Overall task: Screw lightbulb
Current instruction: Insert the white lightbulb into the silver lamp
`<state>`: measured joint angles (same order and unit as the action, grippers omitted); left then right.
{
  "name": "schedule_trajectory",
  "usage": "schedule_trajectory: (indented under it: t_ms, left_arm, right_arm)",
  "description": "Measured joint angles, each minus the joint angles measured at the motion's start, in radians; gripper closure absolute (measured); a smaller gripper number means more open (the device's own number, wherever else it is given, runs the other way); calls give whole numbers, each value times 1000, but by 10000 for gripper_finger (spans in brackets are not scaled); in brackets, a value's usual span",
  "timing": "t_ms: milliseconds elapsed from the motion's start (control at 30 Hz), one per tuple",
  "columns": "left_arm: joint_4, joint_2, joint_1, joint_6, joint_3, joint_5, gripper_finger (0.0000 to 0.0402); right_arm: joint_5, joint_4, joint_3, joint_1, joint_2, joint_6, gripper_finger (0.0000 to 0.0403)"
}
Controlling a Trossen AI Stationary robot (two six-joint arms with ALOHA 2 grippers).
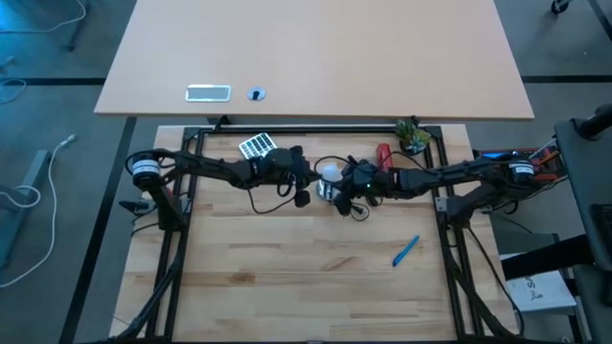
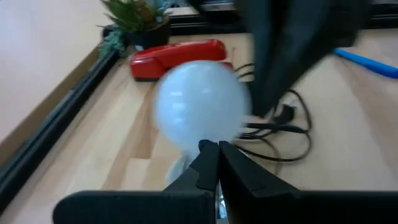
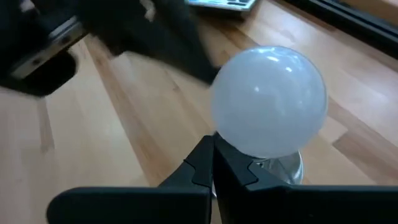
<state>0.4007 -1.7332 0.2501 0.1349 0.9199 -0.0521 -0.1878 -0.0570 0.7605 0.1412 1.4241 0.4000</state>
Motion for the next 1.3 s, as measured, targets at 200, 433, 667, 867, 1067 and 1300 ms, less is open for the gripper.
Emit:
schedule_trajectory:
  t_ms: [200,433,667,867,1067,1300]
  left_arm:
    - [-1,0,3,-11,0,13,401]
    - [-13,1,2,-13,0,14,401]
    - [-117,53,-2,-17,0,15,401]
    - [-154,63,-3,1,1,-27,401]
    - [-111,53,-2,9,1,-37,401]
    - [-46,5,2,37,2,1,401]
  right_arm:
    - [12,-33,1,0,1,0,403]
    - [13,11,1,-6,-8,21,403]
    - [-13,129,1,-11,-53,46,403]
    - [-120,197,1,-10,-96,26,403]
    - [-146,200,1,28,-106,-10,403]
    - [-146,188,1,71,-78,-44,403]
